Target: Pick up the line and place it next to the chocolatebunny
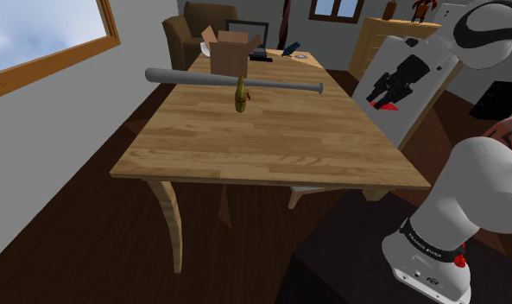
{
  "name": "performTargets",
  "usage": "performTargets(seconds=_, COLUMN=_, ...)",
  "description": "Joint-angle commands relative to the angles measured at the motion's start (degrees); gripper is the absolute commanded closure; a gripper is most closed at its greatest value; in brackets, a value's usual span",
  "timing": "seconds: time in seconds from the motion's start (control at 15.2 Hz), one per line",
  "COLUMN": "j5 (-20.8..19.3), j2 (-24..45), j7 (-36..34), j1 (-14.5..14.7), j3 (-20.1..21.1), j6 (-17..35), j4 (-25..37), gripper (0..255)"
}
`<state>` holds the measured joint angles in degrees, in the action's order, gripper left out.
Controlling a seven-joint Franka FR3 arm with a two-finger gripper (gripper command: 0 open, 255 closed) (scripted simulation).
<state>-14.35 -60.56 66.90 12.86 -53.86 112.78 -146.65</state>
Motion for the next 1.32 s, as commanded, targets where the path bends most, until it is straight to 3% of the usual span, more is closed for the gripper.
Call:
performTargets(seconds=0.0, j5=0.6, j2=-0.1, j7=-0.6, j1=0.2, j3=1.1, j6=-1.2, j4=1.1, gripper=255)
performTargets(seconds=0.66, j5=3.3, j2=0.2, j7=-2.7, j1=1.5, j3=5.0, j6=-6.8, j4=7.1, gripper=255)
performTargets(seconds=1.25, j5=7.8, j2=15.2, j7=-4.7, j1=18.1, j3=-1.3, j6=4.0, j4=15.9, gripper=255)
